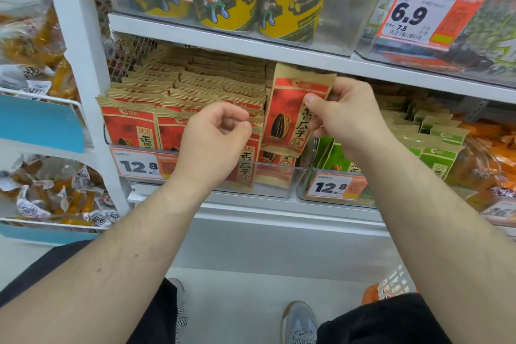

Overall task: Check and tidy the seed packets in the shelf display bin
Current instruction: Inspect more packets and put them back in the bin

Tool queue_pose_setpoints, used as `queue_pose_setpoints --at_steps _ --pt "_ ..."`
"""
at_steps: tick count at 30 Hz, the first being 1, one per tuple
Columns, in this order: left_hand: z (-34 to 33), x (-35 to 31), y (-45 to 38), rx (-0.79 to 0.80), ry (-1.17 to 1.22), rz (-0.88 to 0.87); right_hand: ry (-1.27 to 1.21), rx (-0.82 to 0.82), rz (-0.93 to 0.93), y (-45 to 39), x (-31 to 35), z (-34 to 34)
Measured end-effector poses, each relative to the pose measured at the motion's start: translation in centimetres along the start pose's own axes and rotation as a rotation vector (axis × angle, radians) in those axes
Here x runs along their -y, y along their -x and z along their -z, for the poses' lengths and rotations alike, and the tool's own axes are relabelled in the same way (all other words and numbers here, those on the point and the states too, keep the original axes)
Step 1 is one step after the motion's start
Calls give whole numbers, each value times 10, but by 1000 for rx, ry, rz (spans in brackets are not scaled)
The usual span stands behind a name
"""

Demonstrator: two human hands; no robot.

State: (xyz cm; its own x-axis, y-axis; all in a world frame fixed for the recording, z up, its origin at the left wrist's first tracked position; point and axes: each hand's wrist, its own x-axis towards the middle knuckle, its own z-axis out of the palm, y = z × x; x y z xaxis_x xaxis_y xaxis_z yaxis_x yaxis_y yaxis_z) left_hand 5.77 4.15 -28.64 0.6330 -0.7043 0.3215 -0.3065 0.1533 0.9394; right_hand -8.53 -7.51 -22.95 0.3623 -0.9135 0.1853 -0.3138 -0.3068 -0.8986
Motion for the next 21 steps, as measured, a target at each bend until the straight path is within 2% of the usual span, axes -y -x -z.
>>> queue_pose_setpoints --at_steps 2,4,8,12,14,21 --pt "-1 -1 1 13 -16 -1 115 108 -117 -4 -4 -5" --pt "-2 -2 1 28 -21 0 284 112 -157 -7 -8 -10" --pt "-2 -4 3 56 -47 -8 788 -72 161 -8 -7 -17" --pt "-3 -4 3 67 -75 -26 1210 2 456 -8 -6 -29" --pt "-4 -3 4 80 -90 -33 1267 29 505 -8 -8 -35" --pt "-5 2 4 106 -111 -34 1208 5 468 -14 -15 -42"
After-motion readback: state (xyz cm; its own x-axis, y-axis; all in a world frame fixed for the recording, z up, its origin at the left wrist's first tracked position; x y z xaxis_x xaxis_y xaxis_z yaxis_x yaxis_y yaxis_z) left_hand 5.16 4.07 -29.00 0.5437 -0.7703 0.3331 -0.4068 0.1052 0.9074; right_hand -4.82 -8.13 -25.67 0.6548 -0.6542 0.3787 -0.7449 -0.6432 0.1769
